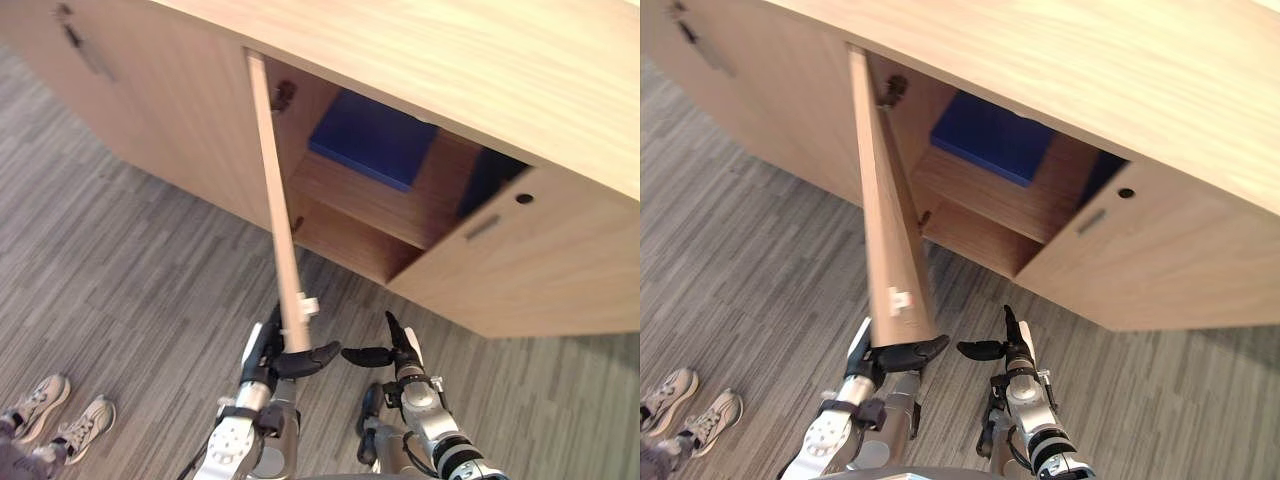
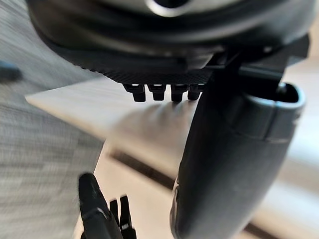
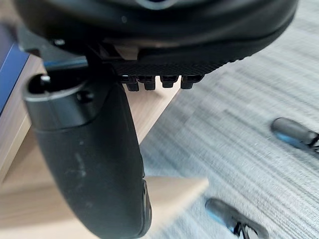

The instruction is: Walk over to the cabinet, pick up the folder, carry it to the office cabinet, place the folder inside the office cabinet, then close the office cabinet door

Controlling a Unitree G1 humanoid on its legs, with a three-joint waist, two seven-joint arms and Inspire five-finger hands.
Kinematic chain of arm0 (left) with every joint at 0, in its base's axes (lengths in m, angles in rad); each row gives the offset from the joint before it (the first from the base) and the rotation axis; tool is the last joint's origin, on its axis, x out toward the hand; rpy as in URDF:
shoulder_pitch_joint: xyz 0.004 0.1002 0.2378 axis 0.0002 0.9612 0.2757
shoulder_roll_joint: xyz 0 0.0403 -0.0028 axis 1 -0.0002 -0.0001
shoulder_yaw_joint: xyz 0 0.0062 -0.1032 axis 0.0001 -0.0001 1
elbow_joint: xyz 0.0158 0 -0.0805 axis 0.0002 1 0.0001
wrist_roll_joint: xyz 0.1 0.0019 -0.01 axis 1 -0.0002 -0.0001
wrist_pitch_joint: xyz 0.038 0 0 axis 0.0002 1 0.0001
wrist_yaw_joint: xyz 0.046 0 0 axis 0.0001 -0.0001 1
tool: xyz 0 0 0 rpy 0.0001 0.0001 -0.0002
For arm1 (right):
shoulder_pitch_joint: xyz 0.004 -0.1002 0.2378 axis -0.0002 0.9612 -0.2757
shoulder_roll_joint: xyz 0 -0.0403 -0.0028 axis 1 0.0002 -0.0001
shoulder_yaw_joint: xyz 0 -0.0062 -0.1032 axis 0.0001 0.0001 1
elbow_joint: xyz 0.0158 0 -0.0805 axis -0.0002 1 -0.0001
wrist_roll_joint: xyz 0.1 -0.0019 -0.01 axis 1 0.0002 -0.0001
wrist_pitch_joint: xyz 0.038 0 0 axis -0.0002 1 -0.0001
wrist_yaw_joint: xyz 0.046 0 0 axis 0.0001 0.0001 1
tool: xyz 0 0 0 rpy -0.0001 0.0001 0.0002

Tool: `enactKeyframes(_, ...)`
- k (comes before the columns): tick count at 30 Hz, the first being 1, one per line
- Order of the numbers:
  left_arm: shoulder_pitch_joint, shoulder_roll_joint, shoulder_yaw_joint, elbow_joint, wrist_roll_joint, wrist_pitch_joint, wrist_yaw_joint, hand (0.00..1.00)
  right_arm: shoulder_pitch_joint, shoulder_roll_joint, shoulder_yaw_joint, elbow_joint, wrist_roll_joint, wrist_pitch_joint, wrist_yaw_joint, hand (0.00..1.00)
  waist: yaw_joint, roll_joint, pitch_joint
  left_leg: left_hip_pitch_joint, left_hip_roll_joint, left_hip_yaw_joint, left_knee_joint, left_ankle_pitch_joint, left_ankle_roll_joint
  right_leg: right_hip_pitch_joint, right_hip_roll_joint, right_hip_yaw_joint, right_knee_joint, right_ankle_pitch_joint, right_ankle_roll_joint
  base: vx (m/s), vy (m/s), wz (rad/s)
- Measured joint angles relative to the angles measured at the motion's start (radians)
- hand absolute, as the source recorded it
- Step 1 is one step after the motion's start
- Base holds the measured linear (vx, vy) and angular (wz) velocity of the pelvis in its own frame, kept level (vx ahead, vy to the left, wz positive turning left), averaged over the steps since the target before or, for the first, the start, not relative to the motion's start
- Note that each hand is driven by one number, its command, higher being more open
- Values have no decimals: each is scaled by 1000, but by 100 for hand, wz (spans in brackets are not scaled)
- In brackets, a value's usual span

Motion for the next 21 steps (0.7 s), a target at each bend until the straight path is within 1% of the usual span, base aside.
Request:
enactKeyframes(1, -60, 0, -5, 26, 14, 12, 0, 100, 1, 4, -37, 21, 1, 2, -4, 100, -19, -5, 2, 8, 3, 32, 0, 3, 9, 0, 2, 28, -16, 22, 6, 57, -3, -62)
enactKeyframes(2, -88, 1, -7, 35, 23, 22, 0, 100, 1, 4, -58, 34, 1, 4, -5, 100, -27, -7, 3, 14, 2, 46, 0, 0, 14, 0, 3, 41, -24, 32, 7, 72, 4, -78)
enactKeyframes(4, -173, 9, 1, 58, 56, 47, 6, 100, 12, -5, -157, 88, 1, 27, -17, 100, -66, -7, 4, 52, 0, 106, 0, -14, 24, 15, 4, 105, -44, 51, 9, 82, 8, -78)
enactKeyframes(5, -184, 13, 9, 59, 65, 52, 8, 100, 18, -11, -176, 100, 2, 33, -19, 100, -78, -6, 4, 65, 0, 116, 0, -20, 26, 21, 4, 118, -46, 52, 10, 86, 1, -71)
enactKeyframes(7, -211, 22, 64, 58, 89, 65, 31, 100, 76, -39, -251, 110, 5, 52, -21, 100, -118, -6, 3, 118, 3, 164, 0, -44, 25, 45, 6, 166, -46, 52, 10, 67, 1, -62)
enactKeyframes(9, -219, 34, 116, 58, 89, 69, 44, 100, 125, -63, -292, 110, 31, 62, -20, 100, -137, -4, 3, 146, 6, 197, 0, -59, 20, 52, 9, 196, -47, 51, 10, 44, 0, -51)
enactKeyframes(10, -220, 42, 150, 58, 89, 70, 47, 100, 153, -74, -316, 110, 39, 72, -18, 100, -153, -2, 2, 159, 7, 208, 0, -68, 14, 57, 10, 208, -49, 50, 9, 37, -4, -41)
enactKeyframes(13, -223, 52, 221, 58, 90, 70, 71, 100, 204, -87, -330, 115, 42, 81, -3, 100, -166, 2, 0, 184, 13, 232, 0, -81, 10, 70, 17, 225, -51, 46, 2, 25, -12, -27)
enactKeyframes(14, -222, 57, 251, 58, 90, 72, 84, 100, 232, -89, -330, 117, 43, 82, 9, 100, -171, 8, -3, 195, 15, 239, 0, -86, 8, 79, 18, 230, -55, 41, -6, 26, -18, -16)
enactKeyframes(15, -222, 63, 271, 58, 90, 75, 94, 100, 246, -89, -330, 117, 46, 82, 24, 100, -176, 20, -10, 198, 16, 241, 0, -89, 7, 84, 19, 230, -61, 41, -7, 32, -18, -11)
enactKeyframes(16, -220, 67, 278, 59, 90, 77, 99, 100, 252, -88, -330, 117, 53, 83, 31, 100, -177, 26, -12, 202, 16, 243, 0, -90, 7, 90, 19, 230, -64, 41, -7, 40, -14, -7)
enactKeyframes(18, -203, 71, 303, 59, 111, 77, 107, 100, 267, -85, -329, 117, 70, 83, 55, 100, -178, 52, -27, 222, 17, 250, 0, -94, 11, 112, 19, 235, -77, 41, -8, 53, -11, -8)
enactKeyframes(21, -164, 70, 312, 54, 129, 77, 105, 100, 264, -86, -325, 108, 71, 81, 69, 100, -177, 75, -44, 243, 18, 253, 0, -103, 10, 136, 20, 237, -86, 43, -5, 54, -12, -4)
